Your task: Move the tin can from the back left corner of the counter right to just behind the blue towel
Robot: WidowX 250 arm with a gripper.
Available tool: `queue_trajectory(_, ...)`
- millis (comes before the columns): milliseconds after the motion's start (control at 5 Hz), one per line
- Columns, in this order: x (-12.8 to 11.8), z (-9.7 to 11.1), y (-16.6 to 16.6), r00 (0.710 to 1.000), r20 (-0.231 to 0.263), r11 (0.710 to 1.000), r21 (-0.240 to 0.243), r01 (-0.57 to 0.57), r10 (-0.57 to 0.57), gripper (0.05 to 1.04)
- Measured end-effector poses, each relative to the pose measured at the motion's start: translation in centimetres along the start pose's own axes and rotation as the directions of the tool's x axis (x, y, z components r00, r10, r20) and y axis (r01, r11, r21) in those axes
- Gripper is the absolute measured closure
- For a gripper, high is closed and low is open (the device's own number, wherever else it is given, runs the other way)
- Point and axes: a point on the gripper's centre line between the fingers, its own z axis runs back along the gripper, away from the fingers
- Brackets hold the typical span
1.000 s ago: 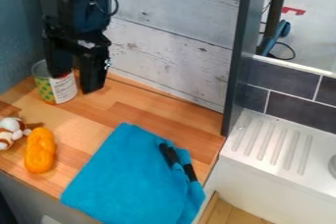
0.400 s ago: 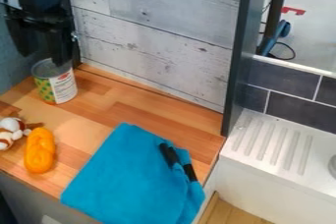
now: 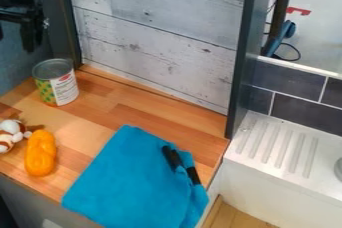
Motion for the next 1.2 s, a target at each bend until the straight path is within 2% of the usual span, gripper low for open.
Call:
queue_trajectory(400, 2.0, -2.4, 3.0, 1.000, -0.007, 0.999, 0.044, -0.027, 0.027, 0.083)
queue_trajectory(600, 3.7, -5.4, 3.5, 0.999, -0.044, 1.000, 0.027, 0.000, 0.001, 0.083)
queue_trajectory(1000, 6.5, -7.3, 3.5, 0.997, -0.036, 0.997, -0.011, 0.074, -0.074, 0.083)
queue_trajectory(1200, 7.3, -8.4, 3.0, 0.993, -0.023, 0.993, -0.045, 0.111, -0.112, 0.083)
